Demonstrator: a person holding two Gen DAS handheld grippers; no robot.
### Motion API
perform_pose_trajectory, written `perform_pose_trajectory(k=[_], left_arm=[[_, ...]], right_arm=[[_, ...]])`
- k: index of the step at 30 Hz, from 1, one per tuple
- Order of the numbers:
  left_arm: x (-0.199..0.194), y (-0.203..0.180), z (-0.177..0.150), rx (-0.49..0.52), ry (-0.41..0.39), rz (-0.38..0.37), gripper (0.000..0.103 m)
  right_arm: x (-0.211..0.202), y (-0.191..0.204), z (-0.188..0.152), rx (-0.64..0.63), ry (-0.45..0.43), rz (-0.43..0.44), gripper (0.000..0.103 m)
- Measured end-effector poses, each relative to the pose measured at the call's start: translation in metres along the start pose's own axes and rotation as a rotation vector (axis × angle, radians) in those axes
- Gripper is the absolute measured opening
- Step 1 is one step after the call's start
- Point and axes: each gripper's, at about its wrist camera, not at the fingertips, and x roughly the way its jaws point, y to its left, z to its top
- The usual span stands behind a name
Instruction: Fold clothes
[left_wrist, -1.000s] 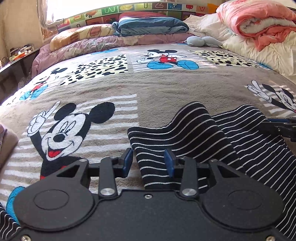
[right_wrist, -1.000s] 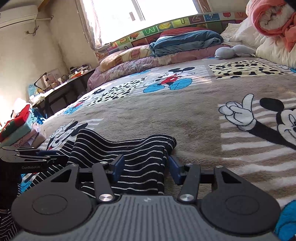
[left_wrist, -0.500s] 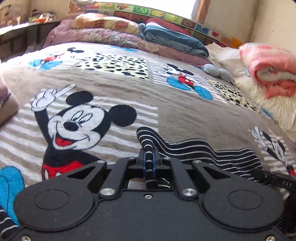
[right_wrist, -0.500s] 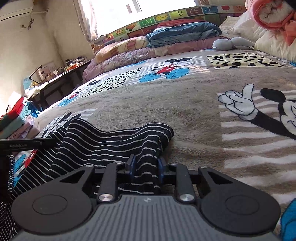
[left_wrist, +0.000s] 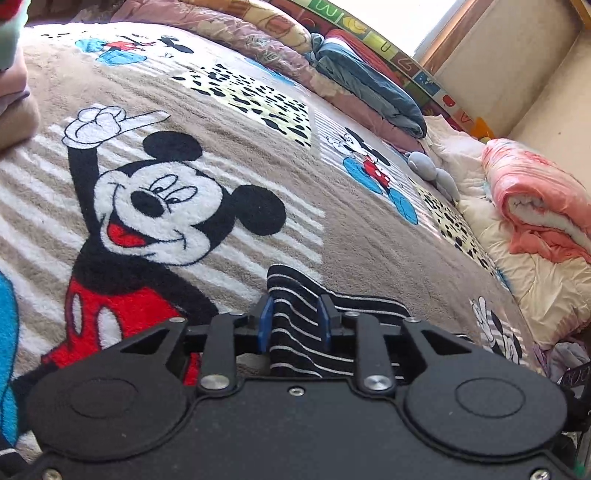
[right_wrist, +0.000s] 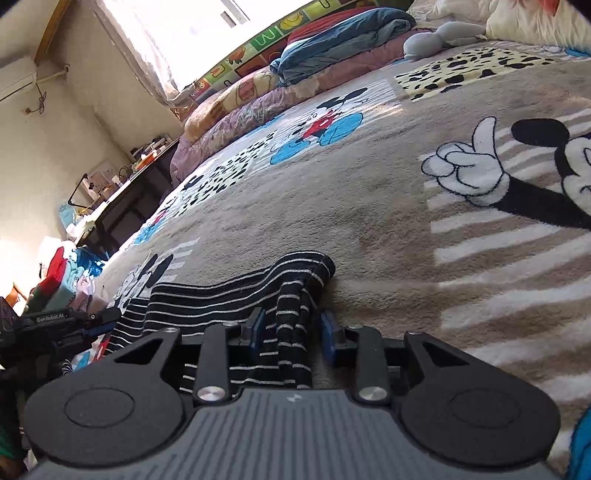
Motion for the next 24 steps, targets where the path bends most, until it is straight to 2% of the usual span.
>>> perform_pose_trajectory(k=[3, 4, 5, 6, 8, 11, 14, 17, 18, 21, 23, 24], left_arm=[[0.009, 0.0, -0.007, 0.015, 0.016, 0.023, 0.022], [0.011, 0.0, -0.009, 0.022, 0.014, 0.031, 0.01], [0.01, -0.001, -0.01, 0.03, 0.009, 0.028, 0.004], [0.007, 0.001, -0.009, 0.017, -0.002, 0.002, 0.004], [0.001, 0.007, -0.005, -0.055, -0.027, -0.081, 0.004], [0.005, 0.005, -0.006, -0.04, -0.015, -0.061, 0.004], [0.009, 0.003, -0.007, -0.026, -0.005, -0.045, 0.004], [0.002, 0.004, -0.003, -0.05, -0.029, -0.107, 0.004], [0.003, 0.004, -0.003, -0.047, -0.023, -0.105, 0.004], [0.008, 0.008, -0.005, -0.082, -0.01, -0.111, 0.004], [0.011, 0.017, -0.005, -0.139, 0.006, -0.088, 0.004], [0.014, 0.02, -0.006, -0.137, 0.017, -0.061, 0.005]], right_arm=[[0.011, 0.001, 0.007, -0.013, 0.009, 0.004, 0.04], [0.014, 0.002, 0.009, -0.018, 0.012, 0.006, 0.029], [0.015, 0.001, 0.008, -0.016, 0.005, 0.009, 0.018], [0.015, 0.001, 0.006, -0.013, -0.004, 0.013, 0.009], [0.0, -0.011, 0.006, 0.071, -0.084, 0.032, 0.009], [-0.019, -0.036, 0.01, 0.198, -0.141, 0.071, 0.009], [-0.013, -0.038, 0.008, 0.197, -0.11, 0.061, 0.009], [-0.007, -0.036, 0.007, 0.18, -0.08, 0.059, 0.017], [-0.007, -0.033, 0.008, 0.165, -0.075, 0.068, 0.021], [-0.001, -0.028, 0.005, 0.13, -0.044, 0.05, 0.01], [-0.007, -0.029, 0.006, 0.142, -0.091, 0.044, 0.009], [-0.011, -0.031, 0.008, 0.155, -0.108, 0.057, 0.009]])
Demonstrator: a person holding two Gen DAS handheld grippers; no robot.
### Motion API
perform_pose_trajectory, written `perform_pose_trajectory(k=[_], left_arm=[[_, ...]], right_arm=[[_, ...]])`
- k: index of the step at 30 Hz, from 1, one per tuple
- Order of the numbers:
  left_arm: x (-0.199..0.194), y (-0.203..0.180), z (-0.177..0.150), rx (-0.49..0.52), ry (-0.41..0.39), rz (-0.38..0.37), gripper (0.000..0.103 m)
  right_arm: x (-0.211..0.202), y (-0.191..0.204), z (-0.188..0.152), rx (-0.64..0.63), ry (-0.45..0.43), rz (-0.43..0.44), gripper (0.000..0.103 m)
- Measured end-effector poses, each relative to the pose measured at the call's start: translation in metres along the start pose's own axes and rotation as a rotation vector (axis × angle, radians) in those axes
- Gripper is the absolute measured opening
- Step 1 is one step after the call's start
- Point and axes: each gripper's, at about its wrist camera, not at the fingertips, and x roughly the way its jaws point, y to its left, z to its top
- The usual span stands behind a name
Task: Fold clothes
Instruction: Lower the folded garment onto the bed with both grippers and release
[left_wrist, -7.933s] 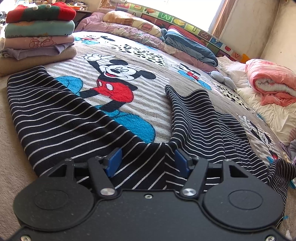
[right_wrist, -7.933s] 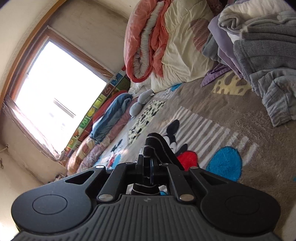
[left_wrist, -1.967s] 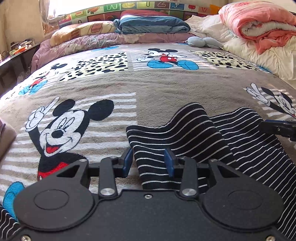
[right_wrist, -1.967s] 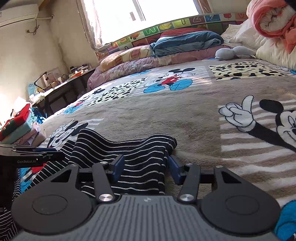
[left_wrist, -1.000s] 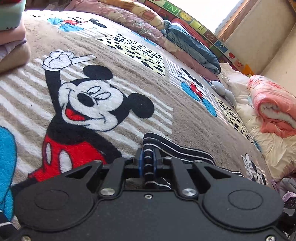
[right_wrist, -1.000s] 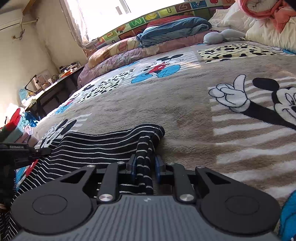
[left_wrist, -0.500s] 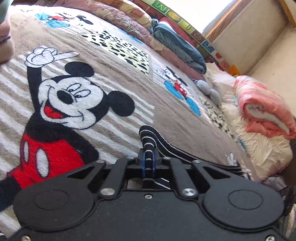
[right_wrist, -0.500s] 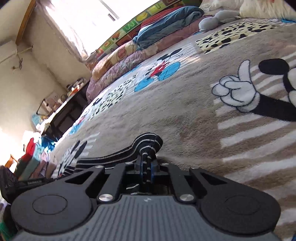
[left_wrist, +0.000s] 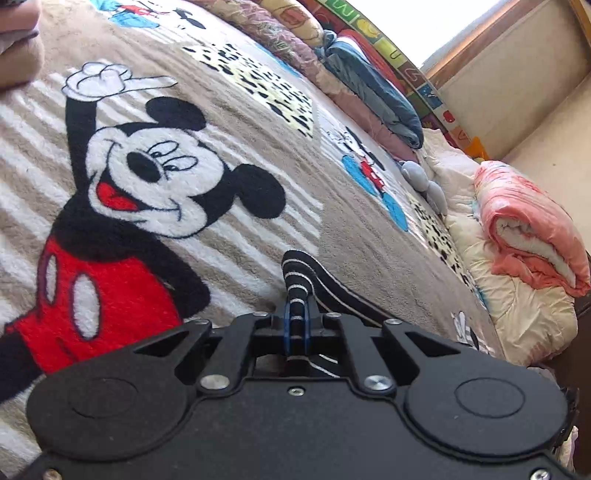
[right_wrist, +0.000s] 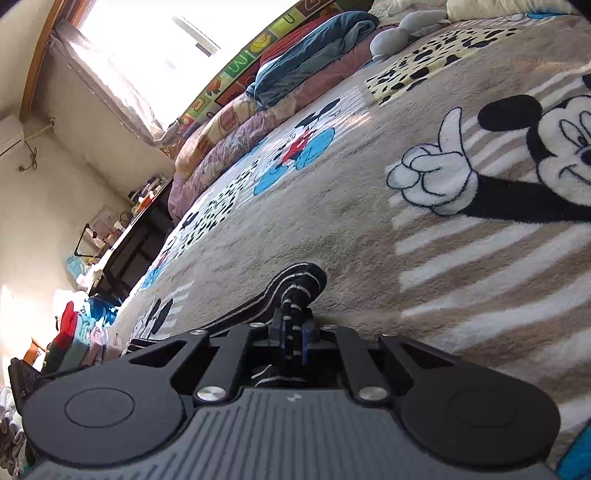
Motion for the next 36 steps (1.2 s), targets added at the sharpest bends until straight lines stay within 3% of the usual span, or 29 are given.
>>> perform_pose_trajectory(k=[5, 7, 10, 15, 18, 20, 21, 22, 23, 27, 32, 36], left_arm=[[-0.006, -0.013, -0.001, 0.087, -0.021, 0.06, 0.008], [-0.012, -0.02, -0.001, 0.121, -0.045, 0.089, 0.008], [-0.025, -0.034, -0.001, 0.193, -0.098, 0.125, 0.008], [-0.024, -0.058, -0.007, 0.294, -0.089, 0.042, 0.008], [0.006, -0.039, -0.011, 0.208, 0.015, 0.108, 0.016], [0.006, -0.016, -0.006, 0.092, 0.038, 0.06, 0.016], [0.0, -0.01, -0.001, 0.051, 0.037, 0.032, 0.016], [-0.012, -0.012, 0.005, 0.06, 0.001, 0.03, 0.021], [-0.025, -0.013, 0.011, 0.073, -0.035, 0.031, 0.025], [-0.061, -0.015, 0.019, 0.085, -0.107, 0.031, 0.029], [-0.112, -0.025, 0.015, 0.131, -0.216, 0.068, 0.029], [-0.163, -0.014, 0.002, 0.081, -0.318, 0.175, 0.029]], right_arm=[[0.007, -0.012, 0.002, 0.047, 0.046, -0.03, 0.015], [0.0, -0.006, 0.003, 0.022, 0.022, -0.033, 0.032], [-0.015, 0.011, 0.008, -0.103, -0.014, -0.102, 0.035], [-0.024, 0.048, 0.002, -0.331, -0.004, -0.054, 0.035], [-0.005, 0.057, 0.0, -0.388, 0.044, -0.046, 0.033], [0.016, 0.047, -0.003, -0.378, 0.134, -0.123, 0.034], [0.018, 0.038, -0.004, -0.346, 0.133, -0.13, 0.025], [0.017, 0.028, -0.005, -0.31, 0.123, -0.129, 0.016], [0.013, 0.029, -0.003, -0.302, 0.119, -0.131, 0.016], [-0.01, 0.043, 0.003, -0.336, 0.077, -0.138, 0.037], [-0.031, 0.067, -0.013, -0.408, 0.052, -0.141, 0.038], [-0.044, 0.113, -0.051, -0.509, 0.065, -0.073, 0.038]])
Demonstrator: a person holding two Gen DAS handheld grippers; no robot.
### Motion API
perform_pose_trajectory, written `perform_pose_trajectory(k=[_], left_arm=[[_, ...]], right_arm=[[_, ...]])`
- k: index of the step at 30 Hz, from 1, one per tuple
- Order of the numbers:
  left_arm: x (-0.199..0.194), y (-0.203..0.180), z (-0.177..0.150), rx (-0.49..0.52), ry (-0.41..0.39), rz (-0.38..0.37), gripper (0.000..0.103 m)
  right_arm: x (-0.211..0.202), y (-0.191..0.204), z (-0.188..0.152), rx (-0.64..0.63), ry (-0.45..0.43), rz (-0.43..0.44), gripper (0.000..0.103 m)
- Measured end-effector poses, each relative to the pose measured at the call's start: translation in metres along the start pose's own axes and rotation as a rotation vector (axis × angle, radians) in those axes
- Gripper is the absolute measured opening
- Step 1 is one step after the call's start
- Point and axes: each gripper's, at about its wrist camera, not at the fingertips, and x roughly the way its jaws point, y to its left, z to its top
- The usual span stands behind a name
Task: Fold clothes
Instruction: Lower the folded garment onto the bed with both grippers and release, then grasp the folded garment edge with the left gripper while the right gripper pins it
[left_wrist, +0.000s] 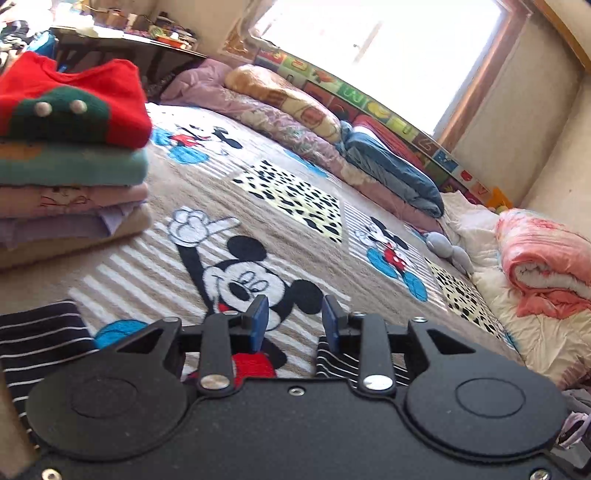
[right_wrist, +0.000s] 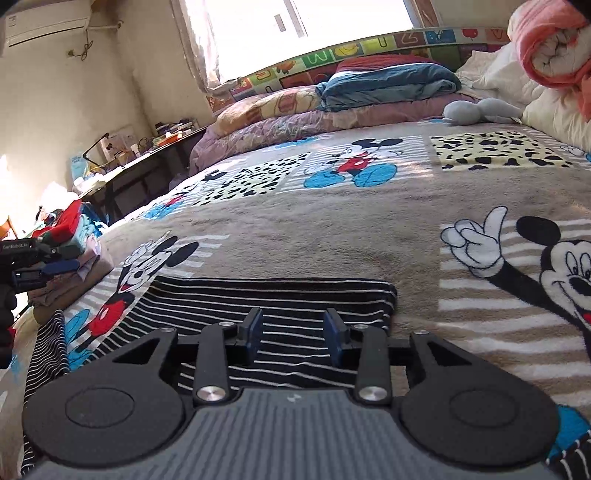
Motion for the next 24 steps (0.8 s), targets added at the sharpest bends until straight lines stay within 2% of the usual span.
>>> perform_pose_trajectory(k=[2, 5, 7, 10, 12, 15, 17, 19, 21, 23, 24], left_arm=[[-0.02, 0.012, -0.006, -0.007, -0.017, 0.047, 0.029], [-0.036, 0.026, -0.023, 0.043, 0.038, 0.071, 0.029], [-0.041, 0.03, -0.034, 0.086, 0.064, 0.122, 0.029], [-0.048, 0.045, -0.048, 0.079, 0.11, 0.111, 0.029], [-0.049, 0.046, -0.058, 0.107, 0.149, 0.069, 0.029], [-0.049, 0.039, -0.067, 0.167, 0.172, 0.044, 0.029], [-0.045, 0.046, -0.069, 0.155, 0.197, 0.035, 0.029], [-0.035, 0.062, -0.072, 0.163, 0.219, 0.182, 0.029], [-0.037, 0.086, -0.069, 0.123, 0.209, 0.236, 0.028], [-0.048, 0.105, -0.059, 0.023, 0.152, 0.218, 0.028], [-0.054, 0.111, -0.054, 0.0, 0.107, 0.235, 0.028]], right_arm=[[-0.005, 0.04, -0.008, -0.083, -0.001, 0.04, 0.037], [-0.008, 0.096, -0.029, -0.179, 0.019, 0.109, 0.036], [-0.004, 0.13, -0.046, -0.212, 0.048, 0.151, 0.035], [0.003, 0.17, -0.065, -0.265, 0.081, 0.192, 0.033], [0.005, 0.187, -0.071, -0.29, 0.076, 0.195, 0.033], [0.009, 0.211, -0.077, -0.326, 0.066, 0.196, 0.032], [0.015, 0.211, -0.078, -0.309, 0.05, 0.17, 0.032], [0.026, 0.205, -0.082, -0.276, 0.056, 0.117, 0.031], [0.035, 0.192, -0.086, -0.212, 0.072, 0.063, 0.028], [0.034, 0.179, -0.086, -0.133, 0.06, 0.054, 0.026], [0.035, 0.179, -0.089, -0.131, 0.058, 0.048, 0.026]])
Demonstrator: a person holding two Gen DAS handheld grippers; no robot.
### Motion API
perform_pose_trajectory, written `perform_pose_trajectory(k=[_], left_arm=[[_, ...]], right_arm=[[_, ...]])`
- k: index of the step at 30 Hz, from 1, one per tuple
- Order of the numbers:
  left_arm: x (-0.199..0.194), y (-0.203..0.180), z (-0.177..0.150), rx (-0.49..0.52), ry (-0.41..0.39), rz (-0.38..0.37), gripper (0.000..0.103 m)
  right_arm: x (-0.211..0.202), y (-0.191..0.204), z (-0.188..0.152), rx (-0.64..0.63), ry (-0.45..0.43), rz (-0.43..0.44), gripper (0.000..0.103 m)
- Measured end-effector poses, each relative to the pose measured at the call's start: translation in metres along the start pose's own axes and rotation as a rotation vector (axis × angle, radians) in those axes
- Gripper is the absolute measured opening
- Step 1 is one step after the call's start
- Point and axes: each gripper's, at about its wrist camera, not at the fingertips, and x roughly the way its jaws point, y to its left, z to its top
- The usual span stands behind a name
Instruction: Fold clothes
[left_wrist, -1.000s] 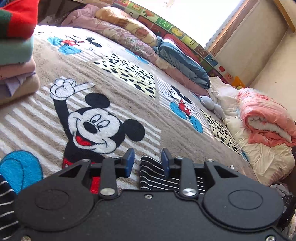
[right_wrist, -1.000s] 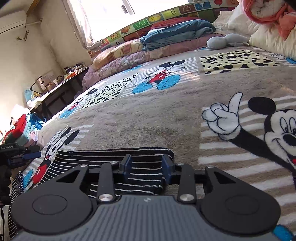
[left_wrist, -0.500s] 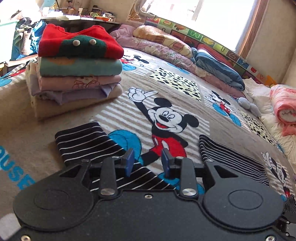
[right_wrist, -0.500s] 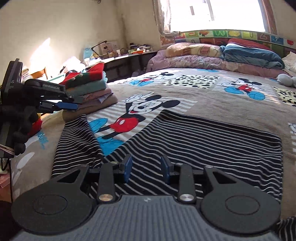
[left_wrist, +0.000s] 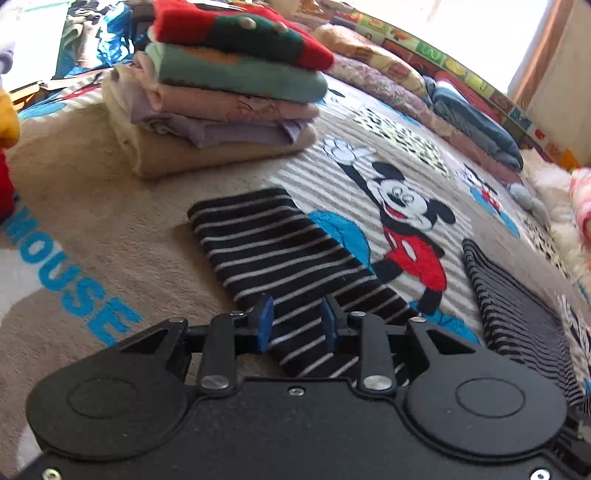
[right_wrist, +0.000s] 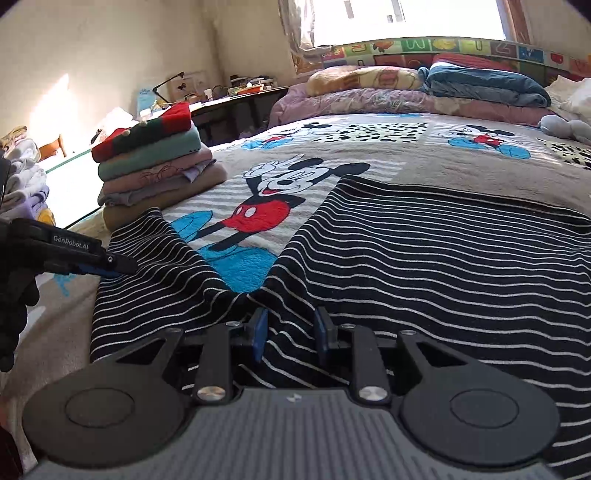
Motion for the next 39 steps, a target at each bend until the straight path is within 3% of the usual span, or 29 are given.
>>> perform_pose_trajectory(k=[4, 9, 13, 14, 15, 16, 18, 21, 28, 31, 32, 33, 36, 39], left_arm=[[-0.002, 0.033, 0.003, -0.139, -0.071, 0.077, 0.03], [0.017, 0.062, 0.003, -0.352, -0.048, -0.059, 0.03], [0.035, 0.066, 0.009, -0.396, -0.058, -0.127, 0.034], [0.039, 0.065, 0.01, -0.375, -0.06, -0.13, 0.032], [0.042, 0.065, 0.011, -0.358, -0.061, -0.132, 0.008], [0.042, 0.069, 0.011, -0.369, -0.06, -0.124, 0.001], [0.027, 0.084, 0.009, -0.431, -0.122, -0.143, 0.001], [0.018, 0.094, 0.009, -0.408, -0.135, -0.093, 0.001], [0.027, 0.104, 0.008, -0.453, -0.096, -0.119, 0.005], [0.024, 0.104, 0.01, -0.445, -0.095, -0.119, 0.009], [0.019, 0.1, 0.011, -0.42, -0.118, -0.093, 0.012], [0.013, 0.097, 0.012, -0.392, -0.142, -0.065, 0.017], [-0.005, 0.078, 0.017, -0.261, -0.218, -0.014, 0.017], [-0.004, 0.059, 0.019, -0.151, -0.146, -0.146, 0.017]], right_arm=[[0.002, 0.006, -0.004, -0.022, -0.001, -0.01, 0.028], [0.0, 0.005, -0.004, -0.014, -0.011, -0.006, 0.03], [0.002, 0.013, -0.005, -0.049, -0.01, -0.037, 0.03], [0.002, 0.014, -0.006, -0.06, -0.01, -0.044, 0.031], [0.003, 0.016, -0.005, -0.067, -0.01, -0.048, 0.031], [0.003, 0.015, -0.005, -0.064, -0.009, -0.046, 0.031], [0.003, 0.013, -0.005, -0.055, -0.008, -0.039, 0.032], [0.003, 0.012, -0.004, -0.045, -0.003, -0.034, 0.032], [0.003, 0.01, 0.0, -0.019, 0.015, -0.031, 0.035], [-0.007, 0.031, 0.005, -0.12, -0.008, -0.119, 0.037], [-0.01, 0.044, 0.004, -0.181, -0.019, -0.113, 0.034], [-0.013, 0.057, 0.003, -0.246, -0.03, -0.101, 0.022], [-0.009, 0.093, 0.0, -0.414, -0.014, -0.034, 0.018], [0.013, 0.096, 0.003, -0.374, 0.065, -0.015, 0.019]])
